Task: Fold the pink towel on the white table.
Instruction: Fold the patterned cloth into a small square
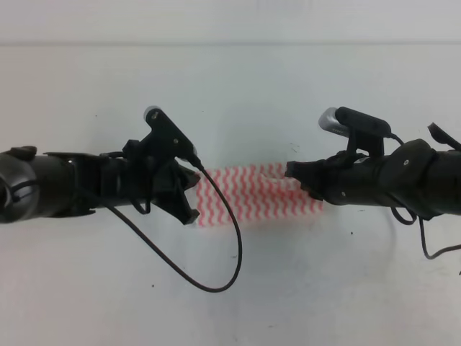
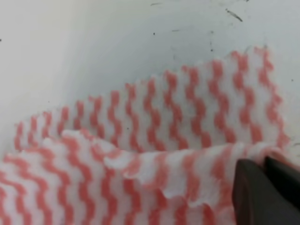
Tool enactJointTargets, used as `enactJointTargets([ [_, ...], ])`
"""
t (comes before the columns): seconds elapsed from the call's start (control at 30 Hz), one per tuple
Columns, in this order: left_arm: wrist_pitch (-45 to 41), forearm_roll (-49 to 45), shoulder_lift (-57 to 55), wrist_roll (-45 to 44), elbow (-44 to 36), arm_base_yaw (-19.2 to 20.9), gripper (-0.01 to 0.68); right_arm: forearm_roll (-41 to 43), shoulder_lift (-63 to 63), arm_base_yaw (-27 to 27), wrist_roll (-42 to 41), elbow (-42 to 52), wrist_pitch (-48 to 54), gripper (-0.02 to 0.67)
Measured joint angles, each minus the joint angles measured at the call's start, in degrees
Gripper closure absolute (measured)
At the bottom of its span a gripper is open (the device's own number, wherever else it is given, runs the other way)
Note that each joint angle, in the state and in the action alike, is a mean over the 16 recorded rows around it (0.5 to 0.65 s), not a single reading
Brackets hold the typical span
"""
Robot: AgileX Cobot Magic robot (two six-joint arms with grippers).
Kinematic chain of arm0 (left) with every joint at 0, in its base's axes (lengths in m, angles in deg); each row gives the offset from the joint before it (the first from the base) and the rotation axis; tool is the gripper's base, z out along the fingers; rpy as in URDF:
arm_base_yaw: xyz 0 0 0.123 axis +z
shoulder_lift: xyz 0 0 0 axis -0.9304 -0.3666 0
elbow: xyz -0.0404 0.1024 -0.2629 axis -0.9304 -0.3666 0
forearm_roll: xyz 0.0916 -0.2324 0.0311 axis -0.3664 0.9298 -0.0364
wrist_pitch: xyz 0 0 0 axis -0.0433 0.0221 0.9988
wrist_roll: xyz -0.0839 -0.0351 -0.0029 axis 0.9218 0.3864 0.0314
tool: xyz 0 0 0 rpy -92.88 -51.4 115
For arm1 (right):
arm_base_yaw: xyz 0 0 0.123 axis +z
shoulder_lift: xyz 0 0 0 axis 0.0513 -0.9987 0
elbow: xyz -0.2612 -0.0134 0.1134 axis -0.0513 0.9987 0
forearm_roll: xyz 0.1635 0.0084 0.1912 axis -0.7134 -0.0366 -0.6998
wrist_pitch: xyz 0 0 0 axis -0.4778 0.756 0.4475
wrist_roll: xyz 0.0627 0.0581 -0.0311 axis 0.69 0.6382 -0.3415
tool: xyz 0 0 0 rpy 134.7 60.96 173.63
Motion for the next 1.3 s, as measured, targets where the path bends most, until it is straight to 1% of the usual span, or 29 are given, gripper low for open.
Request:
enactJointTargets([
  [0.4,0.94,0.0,-2.21,0.24,1.97,0.0,0.678,0.25,-0.22,-0.82,-0.06,-1.49,0.26,0.666],
  [0.83,1.84,0.0,-2.57,0.4,2.11,0.01,0.677,0.46,-2.82,-1.11,-0.1,-4.52,2.26,0.666],
  [1.3,1.94,0.03,-2.58,0.29,2.11,0.02,0.678,0.53,-3.31,-1.1,-0.17,-4.78,2.17,0.666],
])
